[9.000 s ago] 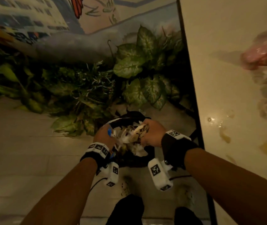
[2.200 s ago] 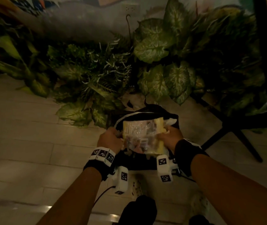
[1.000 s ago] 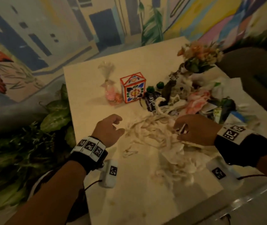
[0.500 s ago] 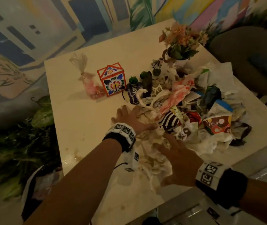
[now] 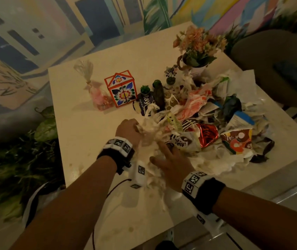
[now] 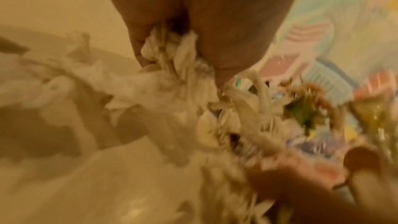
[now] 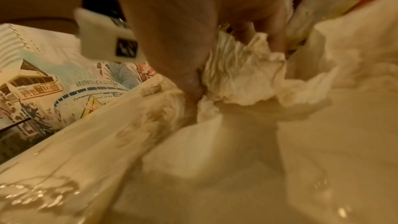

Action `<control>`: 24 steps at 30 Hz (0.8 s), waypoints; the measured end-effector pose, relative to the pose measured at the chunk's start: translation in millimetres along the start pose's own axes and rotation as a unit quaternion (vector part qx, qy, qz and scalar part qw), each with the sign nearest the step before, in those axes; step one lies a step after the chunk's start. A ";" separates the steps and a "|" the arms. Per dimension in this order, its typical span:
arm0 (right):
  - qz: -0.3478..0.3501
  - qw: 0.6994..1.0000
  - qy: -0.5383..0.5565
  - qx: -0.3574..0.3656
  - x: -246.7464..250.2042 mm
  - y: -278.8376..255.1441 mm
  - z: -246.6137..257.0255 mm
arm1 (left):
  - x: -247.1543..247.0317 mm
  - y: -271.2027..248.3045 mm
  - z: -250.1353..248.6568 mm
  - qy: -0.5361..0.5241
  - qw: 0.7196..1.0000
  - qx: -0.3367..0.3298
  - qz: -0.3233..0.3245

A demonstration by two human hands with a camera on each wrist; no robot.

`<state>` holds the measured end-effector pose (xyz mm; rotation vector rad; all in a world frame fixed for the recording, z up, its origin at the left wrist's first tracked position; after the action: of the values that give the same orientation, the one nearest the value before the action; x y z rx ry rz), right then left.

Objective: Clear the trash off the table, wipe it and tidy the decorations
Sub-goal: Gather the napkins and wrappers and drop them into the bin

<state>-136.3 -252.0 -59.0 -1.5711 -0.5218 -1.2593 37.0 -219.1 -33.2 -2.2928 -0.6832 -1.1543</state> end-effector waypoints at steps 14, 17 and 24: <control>-0.034 0.924 0.376 -0.066 110.7 21.1 -32.0 | 94.4 -25.3 -14.5 -0.326 0.927 0.030 -0.182; 0.000 0.892 0.446 -0.070 141.1 16.3 -36.5 | 99.6 -29.9 -26.3 -0.337 0.925 0.011 -0.174; -0.015 0.895 0.441 -0.065 177.9 15.9 -48.1 | 114.4 -36.9 -46.5 -0.366 0.912 -0.019 -0.184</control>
<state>-81.3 -344.7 91.4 -0.9258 0.1289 -1.8786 46.2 -194.9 93.0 -2.6976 -1.4210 -0.3904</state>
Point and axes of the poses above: each hand's wrist, its own y-axis towards the middle knuckle, its own x-axis out of the back of the hand, z = x × y, the point moved 7 cm from there along y, towards the middle knuckle, and after that the axes turned 15 degrees about -x, right-handed, at the moved point
